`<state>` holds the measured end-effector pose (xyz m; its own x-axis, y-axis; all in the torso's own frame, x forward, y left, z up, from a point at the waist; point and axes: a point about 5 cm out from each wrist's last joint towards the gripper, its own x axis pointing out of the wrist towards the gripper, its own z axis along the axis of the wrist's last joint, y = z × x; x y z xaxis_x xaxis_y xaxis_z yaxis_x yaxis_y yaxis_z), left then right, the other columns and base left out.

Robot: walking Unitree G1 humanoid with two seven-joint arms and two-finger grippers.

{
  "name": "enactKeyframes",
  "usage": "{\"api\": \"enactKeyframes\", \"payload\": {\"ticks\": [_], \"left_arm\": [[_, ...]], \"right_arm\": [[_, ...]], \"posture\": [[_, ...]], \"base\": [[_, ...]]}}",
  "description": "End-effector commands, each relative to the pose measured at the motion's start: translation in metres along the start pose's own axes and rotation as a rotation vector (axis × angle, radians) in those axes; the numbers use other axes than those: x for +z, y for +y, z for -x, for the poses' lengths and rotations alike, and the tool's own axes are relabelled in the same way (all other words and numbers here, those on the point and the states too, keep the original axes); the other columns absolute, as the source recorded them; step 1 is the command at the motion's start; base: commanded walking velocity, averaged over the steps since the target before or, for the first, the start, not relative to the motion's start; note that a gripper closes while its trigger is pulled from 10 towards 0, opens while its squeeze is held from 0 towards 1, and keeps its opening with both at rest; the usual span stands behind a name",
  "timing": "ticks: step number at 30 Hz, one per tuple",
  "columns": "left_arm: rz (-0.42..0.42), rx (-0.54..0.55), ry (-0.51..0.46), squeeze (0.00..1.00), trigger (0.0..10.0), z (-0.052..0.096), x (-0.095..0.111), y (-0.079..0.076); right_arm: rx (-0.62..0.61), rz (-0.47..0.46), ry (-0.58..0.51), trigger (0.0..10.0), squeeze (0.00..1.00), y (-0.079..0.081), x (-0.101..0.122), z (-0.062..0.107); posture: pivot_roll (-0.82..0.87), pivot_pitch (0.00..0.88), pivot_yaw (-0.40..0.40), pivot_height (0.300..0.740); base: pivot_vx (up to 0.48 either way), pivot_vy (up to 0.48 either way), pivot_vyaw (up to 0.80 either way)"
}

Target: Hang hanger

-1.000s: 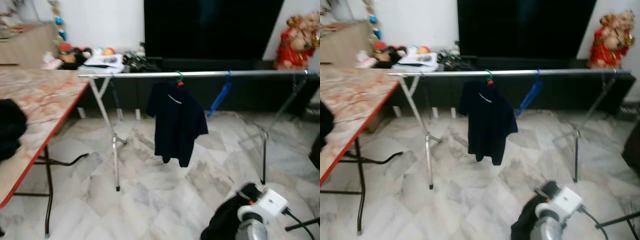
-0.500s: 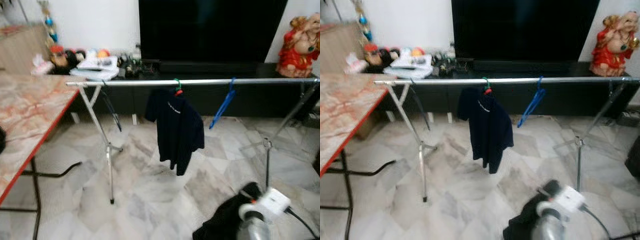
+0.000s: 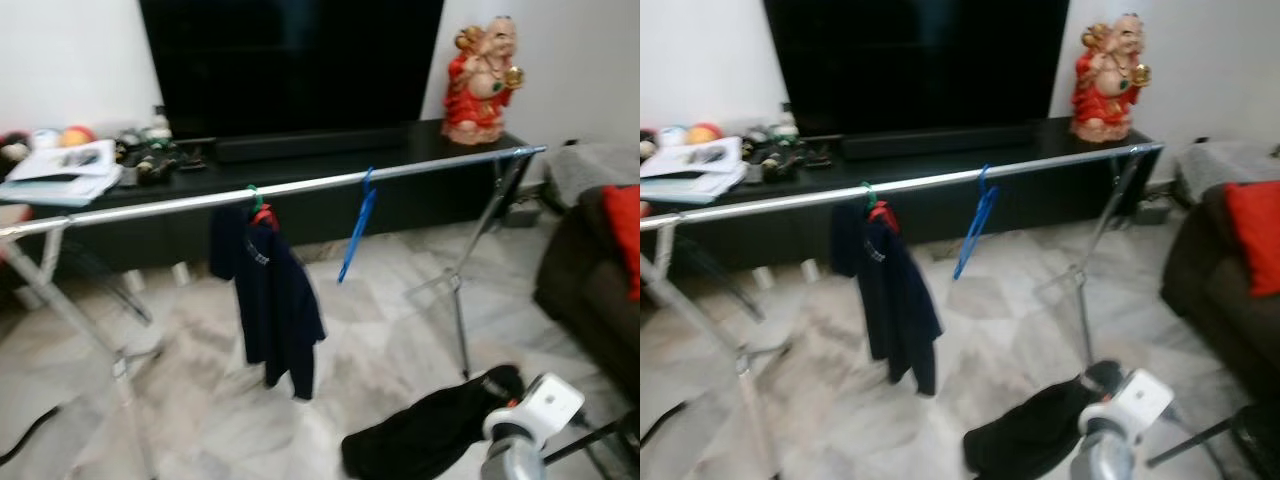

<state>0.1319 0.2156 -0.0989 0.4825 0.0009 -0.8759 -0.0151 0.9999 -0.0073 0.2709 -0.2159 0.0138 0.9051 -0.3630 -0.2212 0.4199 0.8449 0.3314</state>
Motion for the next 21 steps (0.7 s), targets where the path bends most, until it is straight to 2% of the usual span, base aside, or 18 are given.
{"api": "enactKeyframes", "payload": {"ticks": [1,3,16,21], "left_arm": [[-0.01,-0.008,0.007,0.0,10.0,0.0,-0.001,-0.003],[-0.01,-0.01,0.004,0.0,10.0,-0.001,0.0,-0.004],[-0.02,-0.01,-0.007,0.0,10.0,-0.002,0.004,-0.005],[-0.034,-0.008,-0.083,0.0,10.0,-0.001,0.019,0.005]], "right_arm": [[-0.009,0.01,-0.029,10.0,0.0,-0.004,0.008,-0.003],[-0.011,0.006,-0.031,10.0,0.0,-0.004,0.008,-0.003],[-0.01,0.004,-0.037,10.0,0.0,-0.002,0.008,-0.003],[-0.007,0.002,-0.036,10.0,0.0,-0.001,0.007,-0.002]], "posture": [[0.05,0.031,0.016,0.74],[0.05,0.032,0.017,0.74],[0.05,0.031,0.021,0.74],[0.05,0.027,0.019,0.74]], "base": [[0.352,0.0,-0.8],[0.351,0.0,-0.74],[0.343,0.0,0.0],[0.0,0.0,0.0]]}}
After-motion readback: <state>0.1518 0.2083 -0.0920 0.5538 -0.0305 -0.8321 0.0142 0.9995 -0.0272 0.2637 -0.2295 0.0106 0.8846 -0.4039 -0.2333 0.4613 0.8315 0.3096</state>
